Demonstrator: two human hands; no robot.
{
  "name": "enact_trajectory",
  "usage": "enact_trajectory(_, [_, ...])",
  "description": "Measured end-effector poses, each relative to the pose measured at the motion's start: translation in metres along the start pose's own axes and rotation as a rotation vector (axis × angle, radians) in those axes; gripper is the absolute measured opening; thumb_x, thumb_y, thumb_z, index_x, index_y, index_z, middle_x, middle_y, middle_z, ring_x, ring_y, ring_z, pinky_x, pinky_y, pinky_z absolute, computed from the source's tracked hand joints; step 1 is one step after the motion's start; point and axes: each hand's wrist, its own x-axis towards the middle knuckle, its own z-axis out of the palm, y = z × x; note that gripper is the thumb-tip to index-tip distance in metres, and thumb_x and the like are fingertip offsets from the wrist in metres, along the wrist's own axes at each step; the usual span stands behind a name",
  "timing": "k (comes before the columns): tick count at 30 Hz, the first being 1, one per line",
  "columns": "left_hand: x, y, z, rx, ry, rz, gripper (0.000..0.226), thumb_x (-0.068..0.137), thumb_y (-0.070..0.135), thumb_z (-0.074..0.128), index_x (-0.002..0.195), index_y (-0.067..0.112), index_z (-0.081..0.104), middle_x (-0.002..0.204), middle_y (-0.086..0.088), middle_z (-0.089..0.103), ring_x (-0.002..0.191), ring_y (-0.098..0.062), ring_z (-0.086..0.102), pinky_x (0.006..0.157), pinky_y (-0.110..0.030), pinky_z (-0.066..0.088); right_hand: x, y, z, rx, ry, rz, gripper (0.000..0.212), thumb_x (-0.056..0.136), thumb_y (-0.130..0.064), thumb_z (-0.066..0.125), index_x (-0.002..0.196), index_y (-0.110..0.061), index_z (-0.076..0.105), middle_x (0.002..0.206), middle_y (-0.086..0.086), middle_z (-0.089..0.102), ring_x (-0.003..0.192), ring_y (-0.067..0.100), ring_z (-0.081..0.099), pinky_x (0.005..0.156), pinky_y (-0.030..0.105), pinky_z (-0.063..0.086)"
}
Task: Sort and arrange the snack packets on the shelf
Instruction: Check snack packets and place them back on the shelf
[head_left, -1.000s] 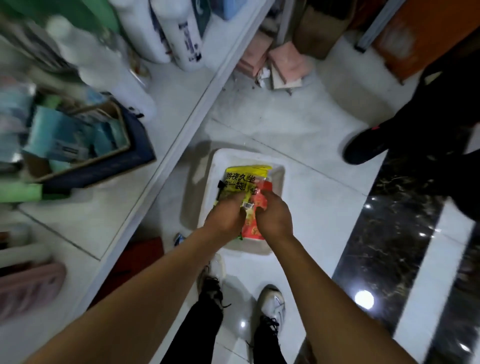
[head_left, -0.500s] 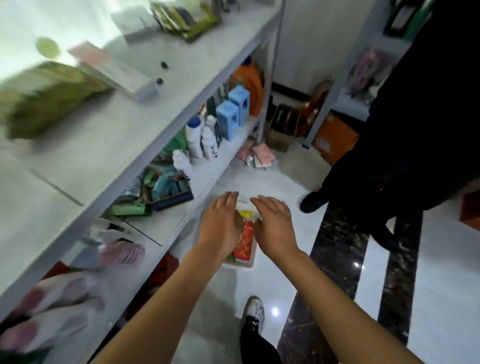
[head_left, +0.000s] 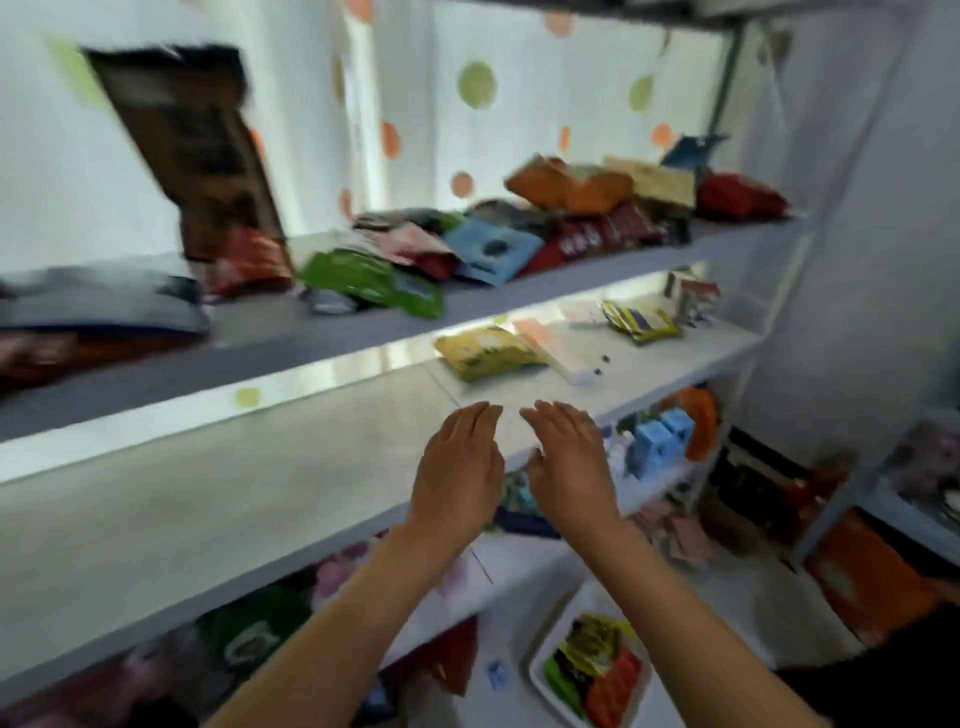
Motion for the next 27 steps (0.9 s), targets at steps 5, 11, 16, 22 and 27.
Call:
enact_trajectory(5, [-0.026, -0.044, -0.107, 0.066, 0.210, -0.122, 0.044, 0.092, 0.008, 0.051, 0.136, 0.009, 0.050, 0.137, -0.010, 0.053, 0.128, -0.027, 0.047, 0.104, -0.036, 0.040, 0.043, -0.113, 0.005, 0.100, 0.048, -0.217, 0.056, 0.067, 0.006, 0.067, 0.122, -0.008, 0.065, 0.123, 0.015, 0.065, 0.117, 0.037, 0.058, 0.105, 0.049, 0.042])
enact_trajectory(11, [-0.038, -0.078, -0.174, 0.148, 0.317, -0.231, 0.044, 0.094, 0.007, 0.052, 0.137, 0.011, 0.050, 0.139, -0.009, 0.052, 0.130, -0.027, 0.045, 0.106, -0.035, 0.037, 0.079, -0.194, 0.008, 0.206, 0.054, -0.331, 0.056, 0.067, 0.009, 0.067, 0.121, -0.005, 0.066, 0.124, 0.016, 0.065, 0.119, 0.037, 0.057, 0.106, 0.044, 0.039])
enact_trajectory(16, [-0.021, -0.087, -0.189, 0.169, 0.325, -0.276, 0.044, 0.097, 0.012, 0.048, 0.140, 0.015, 0.045, 0.144, -0.006, 0.047, 0.133, -0.021, 0.040, 0.108, -0.030, 0.032, 0.120, -0.202, 0.012, 0.211, -0.028, -0.341, 0.060, 0.067, 0.006, 0.058, 0.125, -0.006, 0.064, 0.130, 0.014, 0.062, 0.125, 0.035, 0.051, 0.110, 0.045, 0.036])
enact_trajectory(22, [0.016, -0.092, -0.191, 0.184, 0.326, -0.351, 0.045, 0.097, 0.015, 0.046, 0.142, 0.017, 0.042, 0.146, -0.004, 0.045, 0.133, -0.020, 0.040, 0.105, -0.032, 0.035, 0.168, -0.192, 0.017, 0.191, -0.036, -0.352, 0.050, 0.071, 0.002, 0.056, 0.119, -0.009, 0.066, 0.127, 0.012, 0.063, 0.124, 0.035, 0.052, 0.109, 0.044, 0.036])
enact_trajectory(27, [0.043, -0.104, -0.188, 0.221, 0.327, -0.391, 0.046, 0.097, 0.017, 0.045, 0.143, 0.016, 0.041, 0.146, -0.005, 0.045, 0.133, -0.021, 0.040, 0.106, -0.033, 0.036, 0.196, -0.187, 0.023, 0.165, -0.123, -0.369, 0.050, 0.083, -0.009, 0.060, 0.133, -0.012, 0.057, 0.141, 0.009, 0.054, 0.135, 0.030, 0.041, 0.117, 0.041, 0.026])
